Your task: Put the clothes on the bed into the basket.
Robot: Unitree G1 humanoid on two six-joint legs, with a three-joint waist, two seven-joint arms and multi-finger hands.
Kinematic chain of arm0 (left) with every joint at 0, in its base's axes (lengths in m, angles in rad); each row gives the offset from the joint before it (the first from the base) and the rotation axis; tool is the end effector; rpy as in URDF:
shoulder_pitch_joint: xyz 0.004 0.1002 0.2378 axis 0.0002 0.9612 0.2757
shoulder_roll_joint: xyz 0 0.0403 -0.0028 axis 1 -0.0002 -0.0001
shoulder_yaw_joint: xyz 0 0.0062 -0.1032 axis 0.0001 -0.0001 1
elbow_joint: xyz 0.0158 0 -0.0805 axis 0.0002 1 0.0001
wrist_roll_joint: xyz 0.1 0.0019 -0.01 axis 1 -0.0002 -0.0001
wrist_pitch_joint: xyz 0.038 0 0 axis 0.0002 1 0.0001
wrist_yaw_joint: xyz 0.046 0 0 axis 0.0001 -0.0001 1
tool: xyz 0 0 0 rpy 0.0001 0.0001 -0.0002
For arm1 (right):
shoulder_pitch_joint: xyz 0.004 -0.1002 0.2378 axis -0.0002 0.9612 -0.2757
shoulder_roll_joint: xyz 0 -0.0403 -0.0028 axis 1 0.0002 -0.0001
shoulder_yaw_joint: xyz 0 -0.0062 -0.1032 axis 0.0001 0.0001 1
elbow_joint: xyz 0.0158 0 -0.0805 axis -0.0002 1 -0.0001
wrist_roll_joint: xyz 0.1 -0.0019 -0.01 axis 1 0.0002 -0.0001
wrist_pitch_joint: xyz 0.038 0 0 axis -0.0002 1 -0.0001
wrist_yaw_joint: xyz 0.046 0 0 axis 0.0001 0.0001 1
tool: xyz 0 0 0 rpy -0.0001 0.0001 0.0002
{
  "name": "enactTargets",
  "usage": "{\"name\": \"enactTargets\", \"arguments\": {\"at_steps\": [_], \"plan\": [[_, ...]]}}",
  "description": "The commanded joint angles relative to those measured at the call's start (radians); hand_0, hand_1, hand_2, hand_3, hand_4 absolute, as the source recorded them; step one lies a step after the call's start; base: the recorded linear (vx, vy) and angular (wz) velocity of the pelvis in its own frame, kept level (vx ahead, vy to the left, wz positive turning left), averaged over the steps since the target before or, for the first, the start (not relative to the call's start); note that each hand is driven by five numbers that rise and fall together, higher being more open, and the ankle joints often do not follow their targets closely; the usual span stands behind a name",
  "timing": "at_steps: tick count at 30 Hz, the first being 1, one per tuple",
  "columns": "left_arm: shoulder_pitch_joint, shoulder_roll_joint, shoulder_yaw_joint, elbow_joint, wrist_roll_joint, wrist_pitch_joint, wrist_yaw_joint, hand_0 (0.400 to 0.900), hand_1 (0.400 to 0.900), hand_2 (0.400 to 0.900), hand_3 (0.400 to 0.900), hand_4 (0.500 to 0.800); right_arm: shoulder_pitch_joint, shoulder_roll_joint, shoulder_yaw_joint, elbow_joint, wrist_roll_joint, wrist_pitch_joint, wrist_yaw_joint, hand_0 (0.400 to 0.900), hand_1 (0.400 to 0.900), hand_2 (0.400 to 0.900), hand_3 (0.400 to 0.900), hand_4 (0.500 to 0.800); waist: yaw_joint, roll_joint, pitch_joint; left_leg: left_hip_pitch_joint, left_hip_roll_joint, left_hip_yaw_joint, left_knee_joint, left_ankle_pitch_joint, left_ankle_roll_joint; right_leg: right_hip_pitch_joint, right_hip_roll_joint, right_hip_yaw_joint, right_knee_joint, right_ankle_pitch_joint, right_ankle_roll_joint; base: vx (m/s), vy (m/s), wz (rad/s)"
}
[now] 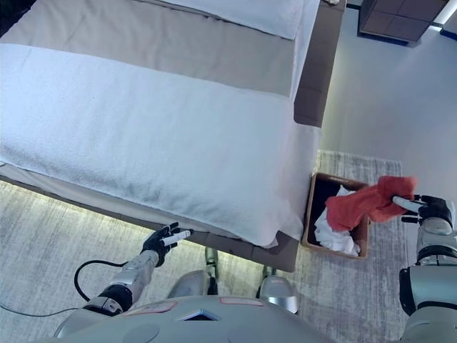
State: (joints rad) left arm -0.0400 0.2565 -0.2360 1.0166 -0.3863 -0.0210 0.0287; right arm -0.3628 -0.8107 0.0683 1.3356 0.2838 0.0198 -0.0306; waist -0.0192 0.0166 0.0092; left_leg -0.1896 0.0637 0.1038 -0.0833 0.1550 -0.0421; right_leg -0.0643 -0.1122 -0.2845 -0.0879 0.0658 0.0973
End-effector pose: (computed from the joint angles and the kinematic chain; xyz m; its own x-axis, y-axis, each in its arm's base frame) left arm 0.1208 0.2112 -0.0985 0.5598 0.1202 -0.8199 -0.1019 0.9919 0.0759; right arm 0.1648 -0.3977 0.0236 0.4914 -0.6803 -0.5438 0.3634 0.7275 -0.5819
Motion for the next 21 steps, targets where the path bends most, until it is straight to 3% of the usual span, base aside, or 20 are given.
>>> {"name": "enactTargets", "arguments": {"at_steps": [1, 14, 21], "plan": [[-0.058, 0.026, -0.017, 0.039, 0.045, -0.030, -0.009, 0.900, 0.900, 0.900, 0.900, 0.800, -0.094, -0.008, 0.046, 0.070, 0.008, -0.020, -0.003, 0.900, 0.900, 0.900, 0.900, 0.800, 0.023, -0.077, -0.036, 0.050, 0.022, -0.029, -0.004, -0.082, -0.053, 0.053, -0.057, 0.026, 0.001, -0.019, 0.052, 0.00, 0.000, 0.00], [-0.068, 0.023, -0.006, 0.078, 0.052, -0.020, -0.015, 0.900, 0.900, 0.900, 0.900, 0.800, -0.121, 0.004, 0.073, 0.075, -0.006, 0.000, 0.016, 0.900, 0.900, 0.900, 0.900, 0.800, 0.015, -0.081, -0.043, 0.052, 0.021, -0.027, -0.004, -0.085, -0.051, 0.053, -0.057, 0.030, 0.001, -0.020, 0.050, 0.00, 0.000, -0.01], [-0.067, 0.022, 0.007, 0.066, 0.037, -0.021, -0.010, 0.900, 0.900, 0.900, 0.900, 0.800, -0.120, 0.048, 0.088, -0.030, 0.000, -0.005, 0.000, 0.900, 0.900, 0.900, 0.900, 0.800, 0.007, -0.080, -0.043, 0.053, 0.024, -0.022, -0.004, -0.085, -0.050, 0.050, -0.056, 0.041, 0.001, -0.018, 0.049, -0.01, 0.002, -0.04]]}}
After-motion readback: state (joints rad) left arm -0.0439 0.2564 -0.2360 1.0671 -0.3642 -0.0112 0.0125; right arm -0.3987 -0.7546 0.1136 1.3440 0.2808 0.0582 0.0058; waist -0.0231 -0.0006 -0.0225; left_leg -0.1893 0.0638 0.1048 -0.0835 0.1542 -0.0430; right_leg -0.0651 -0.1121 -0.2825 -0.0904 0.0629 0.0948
